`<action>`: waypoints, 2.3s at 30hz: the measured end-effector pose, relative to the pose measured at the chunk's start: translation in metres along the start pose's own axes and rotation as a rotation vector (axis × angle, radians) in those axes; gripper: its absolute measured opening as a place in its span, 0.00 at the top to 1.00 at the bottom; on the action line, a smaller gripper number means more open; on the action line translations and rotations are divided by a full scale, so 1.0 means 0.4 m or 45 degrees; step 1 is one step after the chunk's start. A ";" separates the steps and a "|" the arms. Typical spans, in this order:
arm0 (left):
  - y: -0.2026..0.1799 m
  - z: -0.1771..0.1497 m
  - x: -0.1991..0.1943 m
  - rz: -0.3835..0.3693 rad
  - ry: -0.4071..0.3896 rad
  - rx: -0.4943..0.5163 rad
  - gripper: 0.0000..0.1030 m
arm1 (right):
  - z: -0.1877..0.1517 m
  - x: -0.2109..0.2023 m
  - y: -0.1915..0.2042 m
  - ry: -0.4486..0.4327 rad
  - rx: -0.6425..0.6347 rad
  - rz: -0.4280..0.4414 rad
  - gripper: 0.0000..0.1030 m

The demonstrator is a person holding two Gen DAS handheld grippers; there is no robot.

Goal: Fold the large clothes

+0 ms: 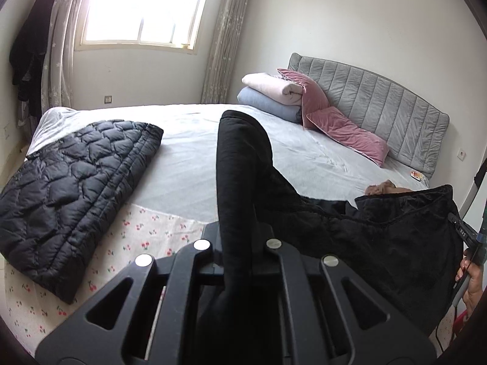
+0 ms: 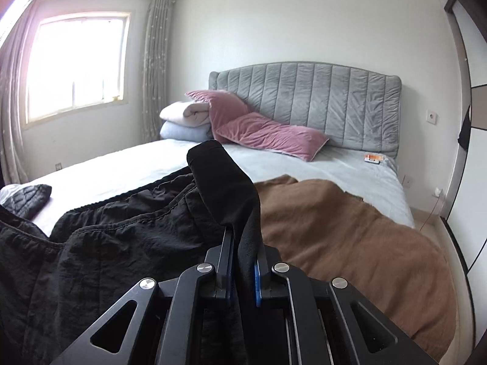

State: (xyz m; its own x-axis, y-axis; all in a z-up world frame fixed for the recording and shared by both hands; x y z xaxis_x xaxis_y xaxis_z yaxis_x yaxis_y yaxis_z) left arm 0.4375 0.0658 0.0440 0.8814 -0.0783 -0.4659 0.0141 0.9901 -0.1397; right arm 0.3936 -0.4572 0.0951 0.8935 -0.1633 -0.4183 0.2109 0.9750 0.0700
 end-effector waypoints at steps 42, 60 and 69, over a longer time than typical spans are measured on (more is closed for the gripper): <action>-0.232 -0.222 0.524 0.112 0.595 0.387 0.34 | -0.207 0.523 0.470 0.671 -0.372 0.358 0.36; -0.186 -0.170 0.328 0.203 0.480 0.449 0.23 | -0.084 0.325 0.214 0.467 -0.164 0.095 0.33; -0.263 -0.369 0.205 -0.036 0.562 0.422 0.21 | -0.330 0.174 0.424 0.647 -0.224 0.445 0.33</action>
State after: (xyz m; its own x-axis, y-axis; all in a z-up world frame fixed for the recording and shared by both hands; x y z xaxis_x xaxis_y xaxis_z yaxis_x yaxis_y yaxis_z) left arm 0.4386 -0.0618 -0.1083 0.5978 -0.0761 -0.7981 0.2457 0.9650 0.0921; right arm 0.4391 -0.2831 -0.0415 0.5893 0.2182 -0.7779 -0.1655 0.9750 0.1481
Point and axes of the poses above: each gripper's, at about its wrist camera, not at the fingertips, and x roughly the way its jaws point, y to its left, z to its top, the point moved 8 cm from there along x, roughly the way its jaws point, and after that the axes turned 7 degrees about z, right-handed, at the moved point
